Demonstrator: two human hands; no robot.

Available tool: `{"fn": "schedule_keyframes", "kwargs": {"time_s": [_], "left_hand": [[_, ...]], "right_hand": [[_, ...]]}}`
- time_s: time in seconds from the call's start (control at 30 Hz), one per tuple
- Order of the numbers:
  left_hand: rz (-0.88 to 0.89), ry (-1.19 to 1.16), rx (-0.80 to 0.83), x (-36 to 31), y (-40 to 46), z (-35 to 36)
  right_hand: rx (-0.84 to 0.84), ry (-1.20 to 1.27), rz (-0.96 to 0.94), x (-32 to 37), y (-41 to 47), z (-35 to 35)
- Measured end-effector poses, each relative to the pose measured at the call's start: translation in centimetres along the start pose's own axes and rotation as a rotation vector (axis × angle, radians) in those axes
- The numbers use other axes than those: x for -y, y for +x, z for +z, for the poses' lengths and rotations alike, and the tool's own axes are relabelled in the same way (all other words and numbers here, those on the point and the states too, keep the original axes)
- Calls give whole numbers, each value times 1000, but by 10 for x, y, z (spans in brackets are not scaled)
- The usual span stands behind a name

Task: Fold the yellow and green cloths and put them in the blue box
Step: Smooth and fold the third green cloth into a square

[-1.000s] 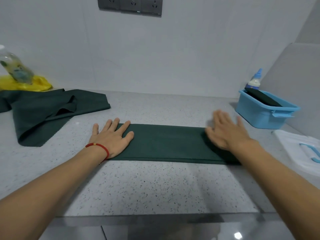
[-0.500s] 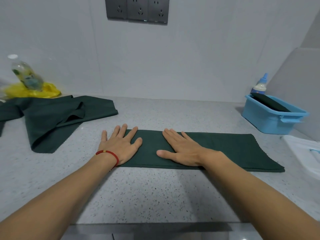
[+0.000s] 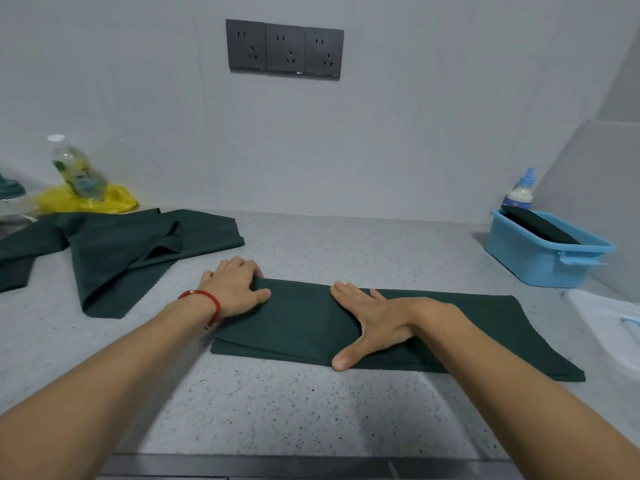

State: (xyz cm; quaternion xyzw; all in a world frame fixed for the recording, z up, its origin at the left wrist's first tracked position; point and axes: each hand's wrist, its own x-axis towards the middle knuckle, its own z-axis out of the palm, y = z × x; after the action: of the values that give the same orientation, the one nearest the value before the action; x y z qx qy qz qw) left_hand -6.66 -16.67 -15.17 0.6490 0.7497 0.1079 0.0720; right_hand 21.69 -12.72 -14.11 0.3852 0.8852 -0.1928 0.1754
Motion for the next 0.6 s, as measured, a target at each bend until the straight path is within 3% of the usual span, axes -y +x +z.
{"fn": "schedule_keyframes", "kwargs": {"time_s": [0.17,0.33,0.5,0.6], "left_hand": [[-10,-493,94,14,-9,-23],[-31,-628,288,21,-23,-36],[42,-921,132,-9,-28,-76],[77,-1008,85,-50,-31,-92]], "right_hand": [[-37,77,-18,5,-4,7],[-53,118,-7,6,-4,7],[-80,205,20,14,-1,10],[-182,349,-15,19,-8,10]]}}
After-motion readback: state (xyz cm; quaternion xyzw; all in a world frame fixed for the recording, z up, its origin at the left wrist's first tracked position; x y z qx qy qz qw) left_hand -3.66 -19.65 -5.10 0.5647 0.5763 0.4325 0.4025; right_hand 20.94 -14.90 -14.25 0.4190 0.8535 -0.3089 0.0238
